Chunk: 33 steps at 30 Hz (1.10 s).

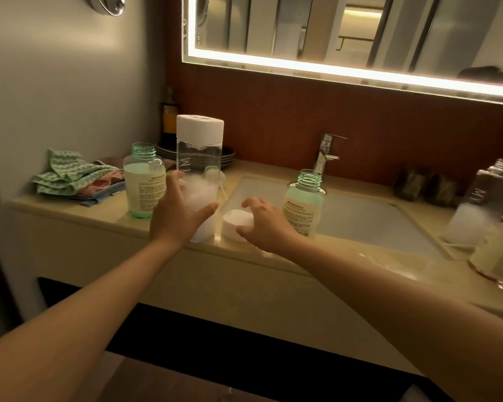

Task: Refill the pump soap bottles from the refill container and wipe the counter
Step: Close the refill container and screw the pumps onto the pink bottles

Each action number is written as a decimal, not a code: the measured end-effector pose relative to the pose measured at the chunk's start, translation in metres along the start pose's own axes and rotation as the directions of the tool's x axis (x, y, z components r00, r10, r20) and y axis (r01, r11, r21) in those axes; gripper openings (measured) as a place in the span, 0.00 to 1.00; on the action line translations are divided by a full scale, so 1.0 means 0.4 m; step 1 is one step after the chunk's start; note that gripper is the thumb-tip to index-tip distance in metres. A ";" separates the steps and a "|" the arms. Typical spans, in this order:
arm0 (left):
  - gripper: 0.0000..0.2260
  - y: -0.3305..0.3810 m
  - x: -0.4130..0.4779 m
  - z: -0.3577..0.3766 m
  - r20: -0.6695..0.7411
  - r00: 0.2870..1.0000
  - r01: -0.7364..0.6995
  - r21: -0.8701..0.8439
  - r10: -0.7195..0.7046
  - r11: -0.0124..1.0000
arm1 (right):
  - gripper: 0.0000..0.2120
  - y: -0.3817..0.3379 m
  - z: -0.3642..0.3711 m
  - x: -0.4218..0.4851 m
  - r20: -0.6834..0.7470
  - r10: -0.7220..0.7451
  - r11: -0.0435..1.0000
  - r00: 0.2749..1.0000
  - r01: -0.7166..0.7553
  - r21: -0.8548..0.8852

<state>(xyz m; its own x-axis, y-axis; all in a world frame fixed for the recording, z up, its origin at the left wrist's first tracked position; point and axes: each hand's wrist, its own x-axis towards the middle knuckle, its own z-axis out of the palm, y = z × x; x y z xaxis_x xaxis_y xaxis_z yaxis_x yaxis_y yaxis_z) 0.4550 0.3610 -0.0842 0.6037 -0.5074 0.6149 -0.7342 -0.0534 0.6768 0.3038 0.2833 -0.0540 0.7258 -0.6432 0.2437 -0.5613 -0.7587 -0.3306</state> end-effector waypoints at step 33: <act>0.26 0.199 -0.097 -0.037 -0.169 0.962 -0.228 -0.058 0.216 0.972 | 0.31 0.031 -0.196 -0.161 -0.186 -0.134 0.989 0.973 0.144 0.039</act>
<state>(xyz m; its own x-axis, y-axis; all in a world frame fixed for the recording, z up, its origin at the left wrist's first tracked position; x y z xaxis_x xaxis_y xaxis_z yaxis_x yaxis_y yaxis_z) 0.3779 0.3890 -0.0483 0.4744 -0.3540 0.8060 -0.8336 0.1136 0.5405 0.2189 0.3070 -0.0024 0.7079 -0.5433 0.4513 -0.4350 -0.8388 -0.3275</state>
